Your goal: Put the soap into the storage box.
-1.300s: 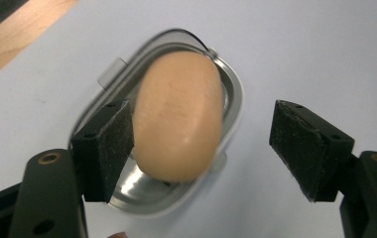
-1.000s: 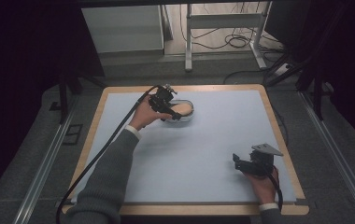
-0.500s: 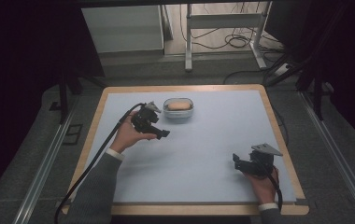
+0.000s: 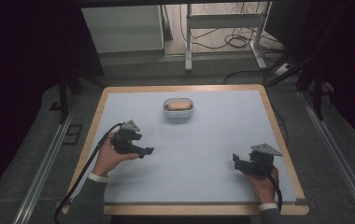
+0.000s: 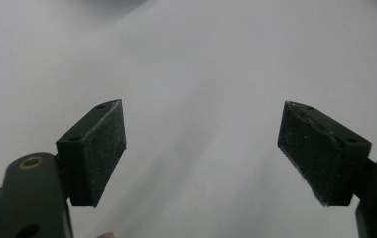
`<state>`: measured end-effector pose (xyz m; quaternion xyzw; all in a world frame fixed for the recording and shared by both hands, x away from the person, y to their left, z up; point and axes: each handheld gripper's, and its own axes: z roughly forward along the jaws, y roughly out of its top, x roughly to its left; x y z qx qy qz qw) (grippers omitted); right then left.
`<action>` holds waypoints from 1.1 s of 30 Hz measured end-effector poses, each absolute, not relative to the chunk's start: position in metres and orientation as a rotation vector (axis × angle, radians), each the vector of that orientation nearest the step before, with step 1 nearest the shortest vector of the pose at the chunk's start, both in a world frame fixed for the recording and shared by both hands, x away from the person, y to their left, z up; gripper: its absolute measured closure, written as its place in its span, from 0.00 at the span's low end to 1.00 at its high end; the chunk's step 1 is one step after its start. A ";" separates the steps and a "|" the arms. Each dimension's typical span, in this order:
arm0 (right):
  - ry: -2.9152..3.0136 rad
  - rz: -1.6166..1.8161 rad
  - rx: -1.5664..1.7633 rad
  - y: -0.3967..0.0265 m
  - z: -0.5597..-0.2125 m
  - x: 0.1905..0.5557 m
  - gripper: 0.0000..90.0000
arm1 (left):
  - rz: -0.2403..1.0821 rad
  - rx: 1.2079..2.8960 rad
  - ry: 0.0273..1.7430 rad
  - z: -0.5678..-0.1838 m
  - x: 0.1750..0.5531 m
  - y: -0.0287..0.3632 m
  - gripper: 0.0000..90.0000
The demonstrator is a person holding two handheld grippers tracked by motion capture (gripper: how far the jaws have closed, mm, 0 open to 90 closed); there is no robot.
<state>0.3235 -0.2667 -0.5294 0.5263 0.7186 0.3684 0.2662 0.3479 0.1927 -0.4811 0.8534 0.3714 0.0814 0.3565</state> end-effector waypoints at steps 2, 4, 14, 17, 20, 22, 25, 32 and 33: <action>1.941 0.995 1.421 -0.267 -0.529 0.324 0.09 | 0.214 2.189 0.985 -0.486 0.341 0.201 0.21; 1.942 0.994 1.422 -0.267 -0.529 0.324 0.09 | 0.227 2.183 1.012 -0.491 0.336 0.208 0.21; 1.943 0.988 1.418 -0.266 -0.530 0.324 0.09 | 0.222 2.142 1.129 -0.522 0.322 0.232 0.21; 1.942 0.989 1.420 -0.266 -0.530 0.324 0.09 | 0.257 2.141 1.176 -0.526 0.319 0.239 0.20; 1.944 0.991 1.420 -0.266 -0.530 0.324 0.09 | 0.256 2.123 1.186 -0.528 0.318 0.243 0.20; 1.945 0.989 1.418 -0.266 -0.530 0.324 0.09 | 0.259 2.118 1.185 -0.527 0.317 0.243 0.20; 1.946 0.991 1.418 -0.266 -0.530 0.324 0.09 | 0.262 2.120 1.176 -0.526 0.316 0.243 0.20; 1.952 0.995 1.417 -0.267 -0.530 0.324 0.09 | 0.281 2.085 1.189 -0.521 0.310 0.253 0.20; 1.948 0.996 1.419 -0.266 -0.530 0.324 0.09 | 0.280 2.078 1.189 -0.521 0.310 0.253 0.20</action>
